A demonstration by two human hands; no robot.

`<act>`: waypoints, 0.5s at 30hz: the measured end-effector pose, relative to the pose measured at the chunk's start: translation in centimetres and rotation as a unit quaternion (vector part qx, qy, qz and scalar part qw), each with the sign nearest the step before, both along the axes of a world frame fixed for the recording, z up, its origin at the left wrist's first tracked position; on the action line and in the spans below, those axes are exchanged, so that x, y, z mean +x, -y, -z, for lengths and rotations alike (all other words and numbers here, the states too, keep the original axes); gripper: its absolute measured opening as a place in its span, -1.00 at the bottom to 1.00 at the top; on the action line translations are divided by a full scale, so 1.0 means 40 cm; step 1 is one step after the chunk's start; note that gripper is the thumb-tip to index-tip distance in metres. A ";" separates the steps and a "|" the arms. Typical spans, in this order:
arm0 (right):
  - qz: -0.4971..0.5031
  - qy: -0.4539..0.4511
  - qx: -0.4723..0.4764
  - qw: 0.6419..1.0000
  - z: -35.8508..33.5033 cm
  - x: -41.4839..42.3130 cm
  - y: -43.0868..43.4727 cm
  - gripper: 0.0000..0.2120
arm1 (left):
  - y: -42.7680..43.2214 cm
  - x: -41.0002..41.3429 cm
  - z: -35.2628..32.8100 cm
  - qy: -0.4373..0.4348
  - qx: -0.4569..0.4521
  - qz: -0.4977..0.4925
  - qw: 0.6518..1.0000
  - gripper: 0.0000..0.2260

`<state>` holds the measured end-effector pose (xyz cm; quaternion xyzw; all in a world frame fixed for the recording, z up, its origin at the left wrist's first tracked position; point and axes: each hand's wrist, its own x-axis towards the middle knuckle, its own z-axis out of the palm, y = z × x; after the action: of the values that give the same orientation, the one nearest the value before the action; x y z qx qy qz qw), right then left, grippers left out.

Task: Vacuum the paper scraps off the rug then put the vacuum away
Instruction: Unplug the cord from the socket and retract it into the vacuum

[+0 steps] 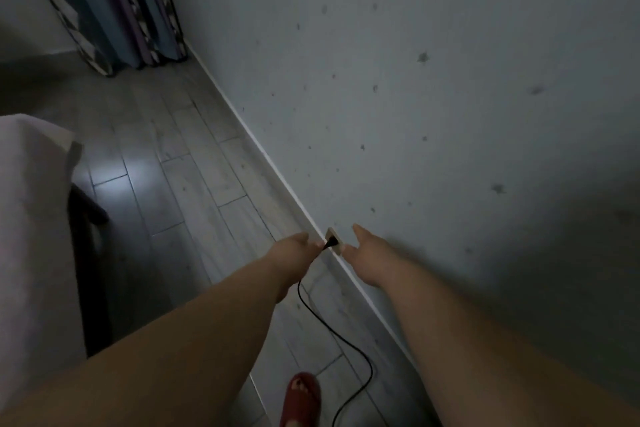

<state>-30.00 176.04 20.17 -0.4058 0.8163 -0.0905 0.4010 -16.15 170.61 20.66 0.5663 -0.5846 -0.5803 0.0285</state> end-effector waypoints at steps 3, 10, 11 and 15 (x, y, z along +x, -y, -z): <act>0.040 0.030 0.020 0.999 0.120 -0.041 0.097 -0.49 | 0.099 -0.038 0.109 0.038 0.019 0.032 0.999 -0.51; 0.095 0.064 0.064 0.991 0.389 -0.101 0.270 -0.49 | 0.268 -0.136 0.355 0.066 0.051 0.086 0.993 -0.57; 0.103 0.064 0.068 0.990 0.425 -0.108 0.292 -0.48 | 0.291 -0.151 0.393 0.069 0.054 0.097 0.991 -0.56; 0.141 0.085 0.077 0.983 0.566 -0.128 0.354 -0.46 | 0.368 -0.191 0.540 0.079 0.069 0.126 0.986 -0.53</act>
<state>-35.10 161.89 -2.48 -0.2448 0.8331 -0.1169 0.4821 -23.80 155.88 -0.95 0.5327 -0.6106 -0.5714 -0.1303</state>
